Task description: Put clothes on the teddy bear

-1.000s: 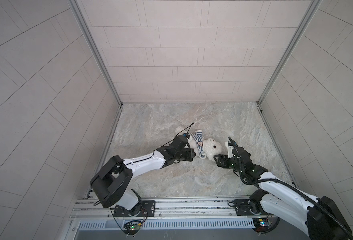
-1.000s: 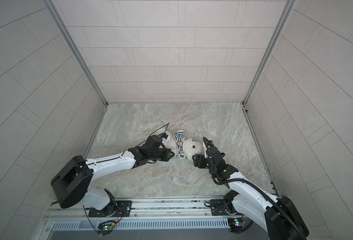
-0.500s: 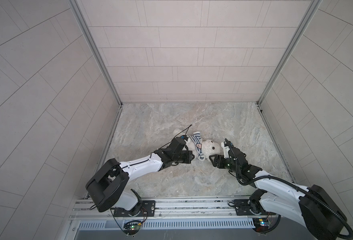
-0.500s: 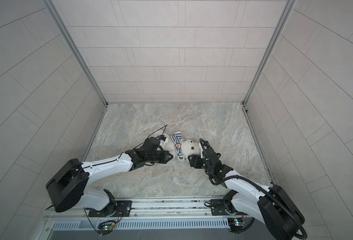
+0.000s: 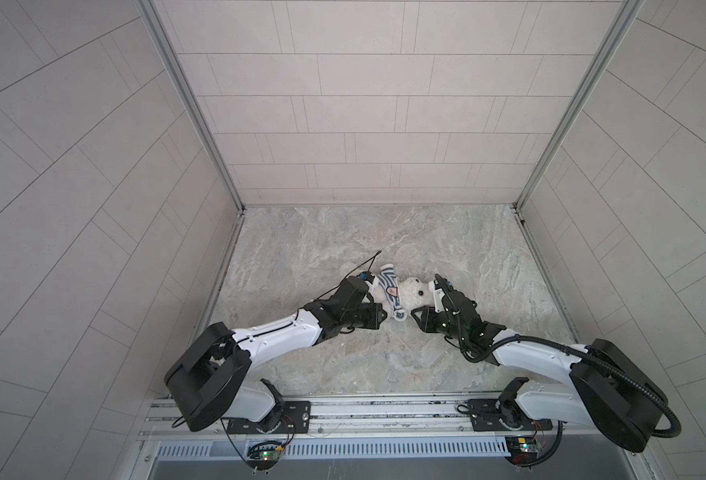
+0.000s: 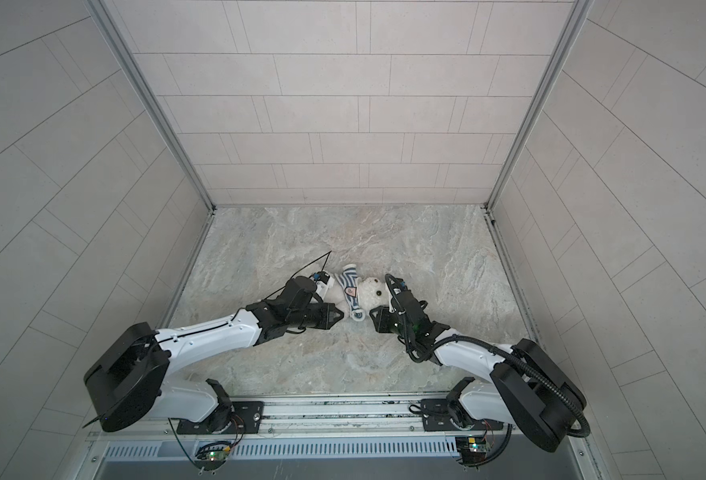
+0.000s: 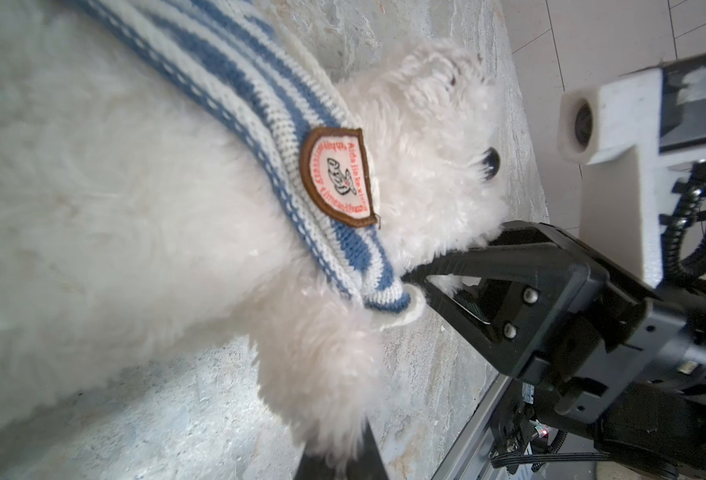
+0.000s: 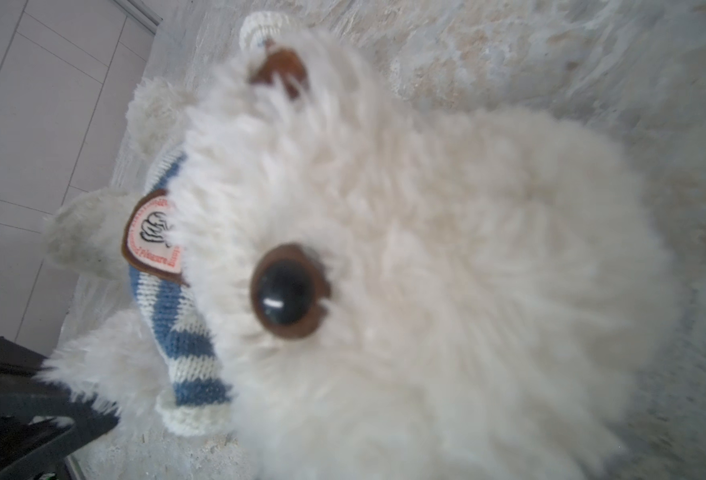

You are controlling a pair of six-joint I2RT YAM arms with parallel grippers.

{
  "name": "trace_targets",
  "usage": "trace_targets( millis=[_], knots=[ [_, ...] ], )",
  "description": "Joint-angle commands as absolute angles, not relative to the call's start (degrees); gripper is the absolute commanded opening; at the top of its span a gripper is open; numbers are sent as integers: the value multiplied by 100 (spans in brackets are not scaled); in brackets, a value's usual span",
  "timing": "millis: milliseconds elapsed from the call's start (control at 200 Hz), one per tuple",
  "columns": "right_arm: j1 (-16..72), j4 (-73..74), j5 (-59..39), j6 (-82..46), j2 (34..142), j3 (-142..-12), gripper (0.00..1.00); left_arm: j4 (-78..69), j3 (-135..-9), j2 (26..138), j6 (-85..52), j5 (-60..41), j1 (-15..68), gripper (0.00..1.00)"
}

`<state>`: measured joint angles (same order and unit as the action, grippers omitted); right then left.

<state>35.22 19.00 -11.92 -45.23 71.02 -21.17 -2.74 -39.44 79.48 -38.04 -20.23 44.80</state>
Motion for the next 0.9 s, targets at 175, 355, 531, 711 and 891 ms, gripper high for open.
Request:
trace_targets(
  millis=[175,355,531,711,891],
  knots=[
    [3743,2085,-861,-4676,7106,-2150,3,39,-3699,7424,-3605,-1813,4104,29],
    [3871,2138,-832,-4685,7214,-2210,0,582,-4102,7075,-3259,-1734,4065,37],
    [3992,2064,-723,-4667,7199,-2279,0,407,-4331,7393,-3387,-1883,4061,32],
    [4069,1987,-585,-4673,7093,-2294,0,316,-4516,7818,-3419,-1864,4061,26],
    [4111,1984,-563,-4675,7101,-2330,0,199,-4653,8180,-3421,-1986,4069,26]
  ],
)
